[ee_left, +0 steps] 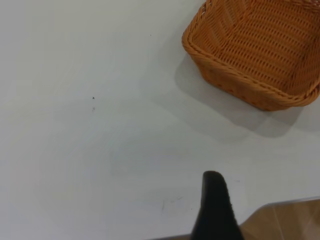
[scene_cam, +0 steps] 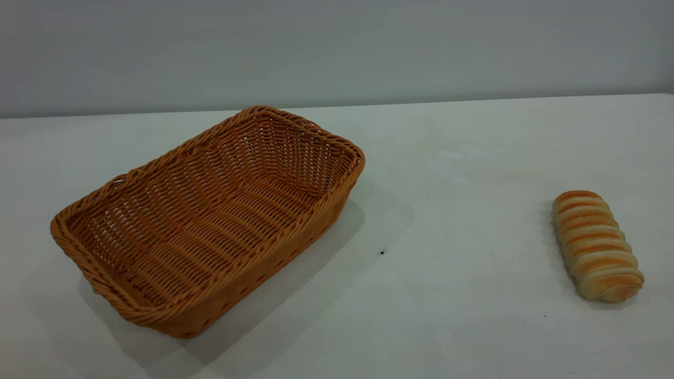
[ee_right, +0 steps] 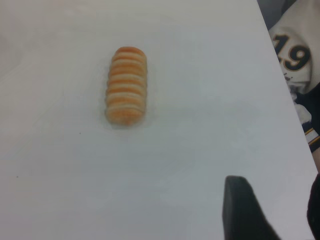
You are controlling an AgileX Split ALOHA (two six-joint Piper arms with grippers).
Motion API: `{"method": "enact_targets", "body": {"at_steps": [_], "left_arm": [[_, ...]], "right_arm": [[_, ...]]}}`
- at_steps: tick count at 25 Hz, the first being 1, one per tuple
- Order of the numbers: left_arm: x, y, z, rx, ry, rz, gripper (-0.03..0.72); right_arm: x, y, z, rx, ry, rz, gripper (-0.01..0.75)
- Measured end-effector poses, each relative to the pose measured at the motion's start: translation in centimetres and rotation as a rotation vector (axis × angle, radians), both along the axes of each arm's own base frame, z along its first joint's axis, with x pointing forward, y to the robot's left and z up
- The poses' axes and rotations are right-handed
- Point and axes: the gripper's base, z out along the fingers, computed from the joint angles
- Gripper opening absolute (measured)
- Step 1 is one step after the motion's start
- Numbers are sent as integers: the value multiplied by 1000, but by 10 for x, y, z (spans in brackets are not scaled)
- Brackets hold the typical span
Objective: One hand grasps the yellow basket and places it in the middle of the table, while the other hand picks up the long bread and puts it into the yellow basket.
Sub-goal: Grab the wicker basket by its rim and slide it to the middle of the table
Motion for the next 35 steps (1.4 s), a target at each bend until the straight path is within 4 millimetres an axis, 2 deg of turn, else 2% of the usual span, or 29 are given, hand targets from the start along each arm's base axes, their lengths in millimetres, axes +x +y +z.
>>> {"method": "enact_targets", "body": {"at_steps": [16,25,30,35], "left_arm": [[-1,2,0,-1,0,-188,584],[1,3,0,-22,13,-178,584],[21,4,2,9,121,-121,584],[66,5,11,87,132,-38,584]], "right_arm": [[0,0,0,0,0,3,358],[1,0,0,6,0,132,358],[5,-1,1,-8,24,125,358],[34,1,14,-26,90,118,358]]}}
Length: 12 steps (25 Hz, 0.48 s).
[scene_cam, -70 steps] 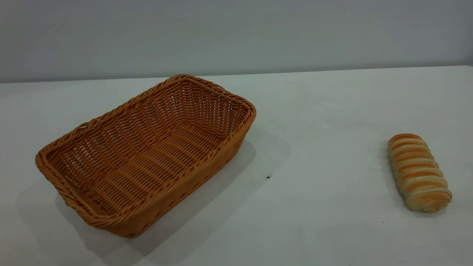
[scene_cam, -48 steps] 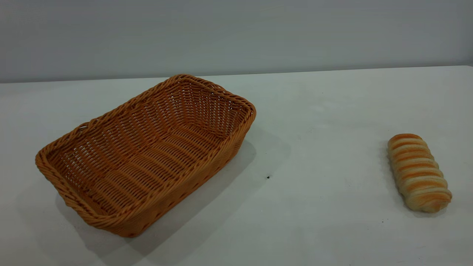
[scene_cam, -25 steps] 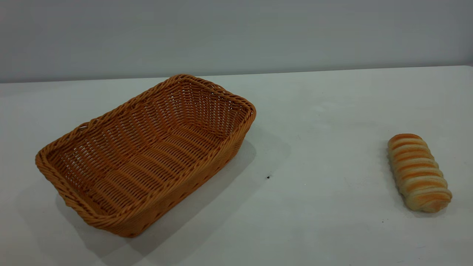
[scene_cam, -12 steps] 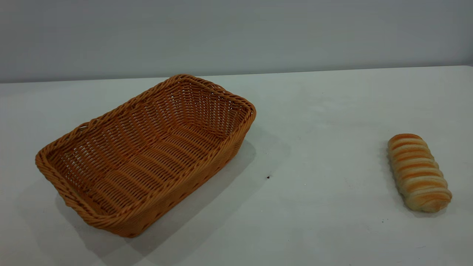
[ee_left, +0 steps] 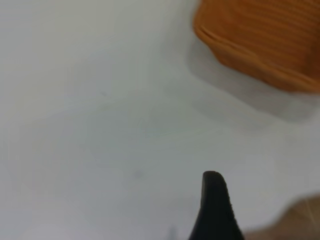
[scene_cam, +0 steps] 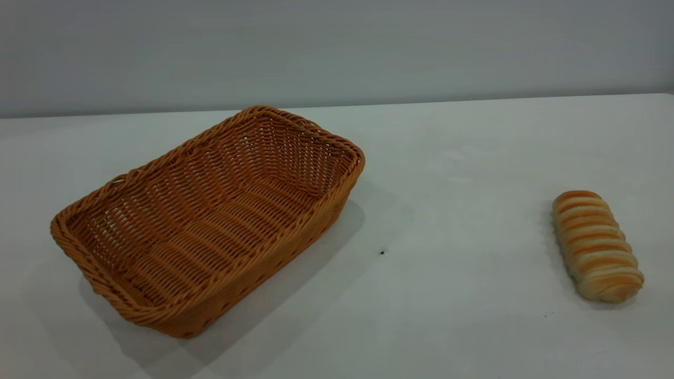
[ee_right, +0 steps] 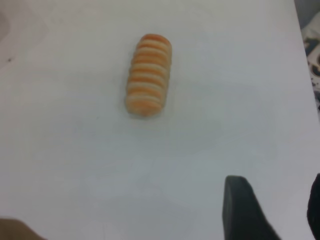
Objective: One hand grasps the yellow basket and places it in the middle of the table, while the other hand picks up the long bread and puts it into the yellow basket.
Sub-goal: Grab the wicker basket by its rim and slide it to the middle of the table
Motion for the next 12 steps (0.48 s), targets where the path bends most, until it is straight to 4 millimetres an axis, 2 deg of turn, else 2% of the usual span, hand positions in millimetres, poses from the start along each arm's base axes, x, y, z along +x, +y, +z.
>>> {"method": "enact_targets", "body": {"at_steps": [6,12], "left_arm": [[59,-11,-6,16,80,18,542],[117,-23,-21,45,283,29,474]], "right_arm": [[38,5,13,-11,57,9,358],[65,10,8,4,140,18,358]]}}
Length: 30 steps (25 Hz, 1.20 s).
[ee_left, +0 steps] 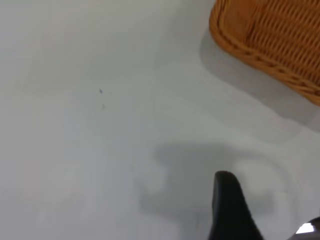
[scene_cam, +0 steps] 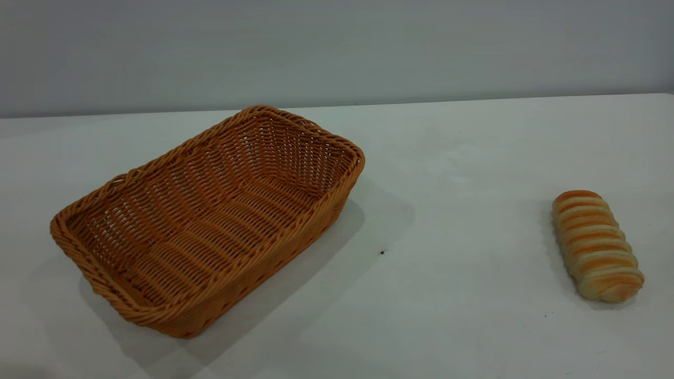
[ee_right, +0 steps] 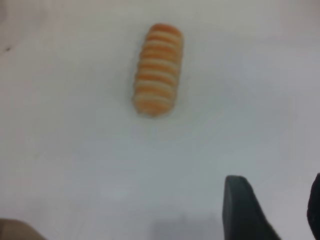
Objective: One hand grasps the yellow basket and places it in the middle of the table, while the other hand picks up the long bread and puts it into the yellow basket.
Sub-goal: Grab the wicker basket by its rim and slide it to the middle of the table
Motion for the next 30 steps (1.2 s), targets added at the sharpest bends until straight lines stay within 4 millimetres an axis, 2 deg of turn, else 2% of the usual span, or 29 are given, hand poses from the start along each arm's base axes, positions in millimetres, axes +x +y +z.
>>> {"method": "enact_targets", "body": {"at_steps": [4,8,14,22,30], "left_arm": [[37,-8,-6,-30,90,81,462],[66,-14,-17,-69,160,162,462],[98,-29,-52,-158,326,258,460],[123,-41,-102,-215,529,384,460],[132,-41,-123,-213,548,496,460]], "right_arm": [[7,4,-3,30,27,13,358],[7,6,-3,50,28,33,358],[6,14,-3,44,32,119,358],[3,17,-5,48,64,153,358],[2,20,-5,88,74,156,358]]}}
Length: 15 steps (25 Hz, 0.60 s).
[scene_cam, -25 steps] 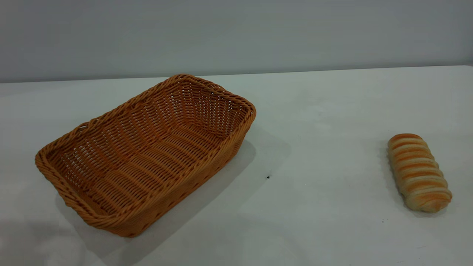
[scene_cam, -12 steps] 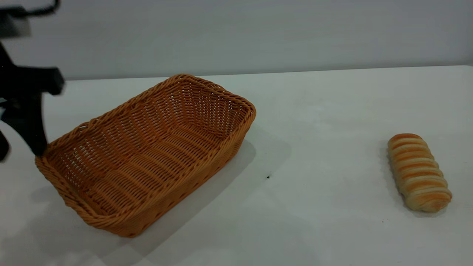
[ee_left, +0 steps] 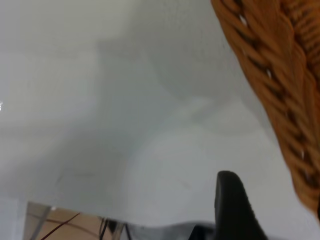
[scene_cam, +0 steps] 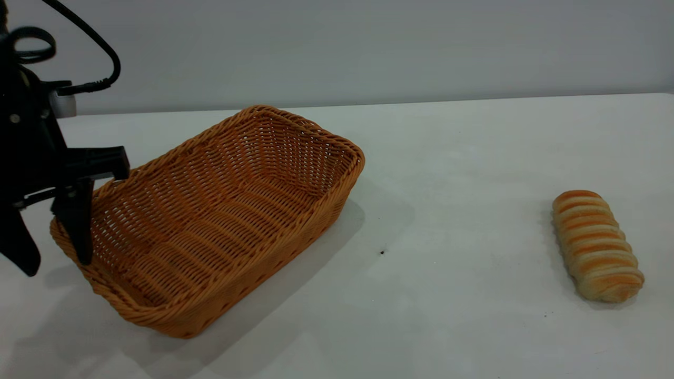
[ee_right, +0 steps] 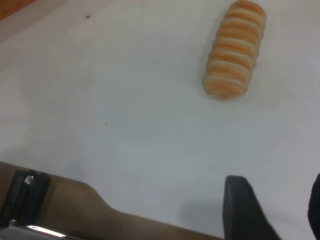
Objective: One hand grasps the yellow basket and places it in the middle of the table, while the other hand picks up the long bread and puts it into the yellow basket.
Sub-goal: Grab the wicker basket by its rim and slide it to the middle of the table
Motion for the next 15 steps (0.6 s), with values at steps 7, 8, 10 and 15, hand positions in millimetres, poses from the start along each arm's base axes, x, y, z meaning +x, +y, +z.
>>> {"method": "enact_targets", "body": {"at_steps": [7,8,10,15], "left_arm": [[8,-1,-11,-11,-37,70,460],[9,-2,-11,-13,-45,80,460],[12,-2,-13,-17,-54,100,460],[17,-5,-24,-30,-30,135,460]], "right_arm": [[-2,7,0,0,-1,76,358],[-2,7,0,-2,-2,88,358],[-3,8,0,-7,-4,98,358],[-3,8,0,-7,-4,99,358]]}}
